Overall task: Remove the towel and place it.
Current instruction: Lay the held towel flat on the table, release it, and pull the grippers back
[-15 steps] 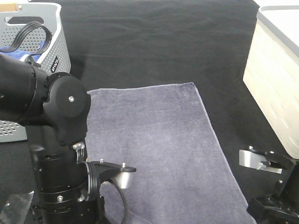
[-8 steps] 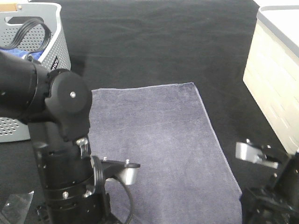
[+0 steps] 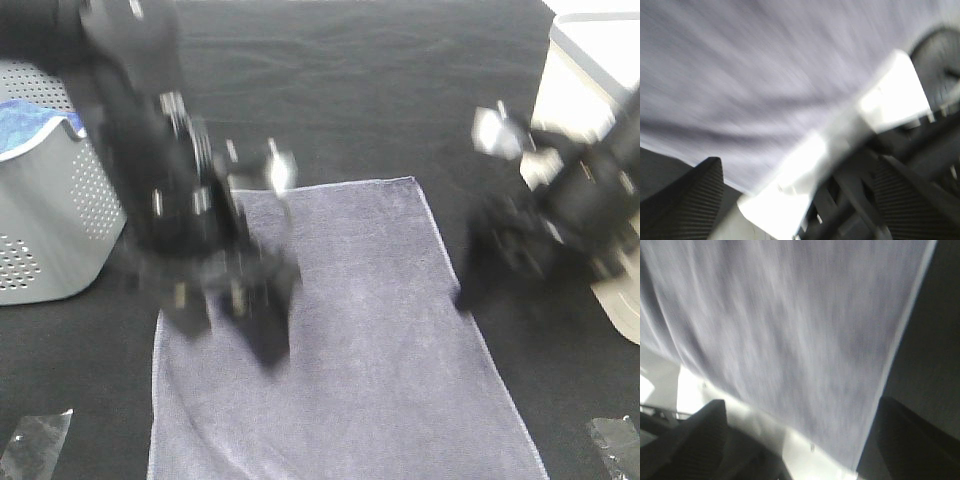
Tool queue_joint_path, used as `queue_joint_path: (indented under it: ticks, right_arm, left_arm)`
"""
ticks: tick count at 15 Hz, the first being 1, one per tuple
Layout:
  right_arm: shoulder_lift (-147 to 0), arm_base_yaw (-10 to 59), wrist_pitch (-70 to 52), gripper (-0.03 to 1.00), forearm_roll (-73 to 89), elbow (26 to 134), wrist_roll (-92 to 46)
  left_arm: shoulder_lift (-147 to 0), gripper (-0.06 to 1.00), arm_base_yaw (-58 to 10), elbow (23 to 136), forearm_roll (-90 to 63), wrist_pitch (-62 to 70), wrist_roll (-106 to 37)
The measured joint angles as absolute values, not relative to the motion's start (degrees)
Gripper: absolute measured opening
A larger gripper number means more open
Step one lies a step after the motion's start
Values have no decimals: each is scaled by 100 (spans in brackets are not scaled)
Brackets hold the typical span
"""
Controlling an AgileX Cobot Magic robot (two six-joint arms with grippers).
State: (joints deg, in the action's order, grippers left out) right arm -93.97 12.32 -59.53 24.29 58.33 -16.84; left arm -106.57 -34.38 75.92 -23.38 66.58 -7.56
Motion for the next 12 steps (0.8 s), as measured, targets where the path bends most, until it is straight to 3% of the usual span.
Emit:
queue_joint_path:
  ticks: [5, 8, 12]
  right_arm:
    - [-10984, 1157, -6600, 80, 2429, 8428, -1673]
    - [-11963, 710, -6916, 80, 2590, 9786, -1633]
    - [-12892, 567, -6939, 80, 2790, 11127, -1621]
  left_arm:
    - [-12198, 77, -2716, 10204, -1828, 6893, -699]
    - [-13298, 77, -2435, 11660, -1770, 6916, -619]
    - [-14020, 77, -2040, 12399, -1828, 6921, -579]
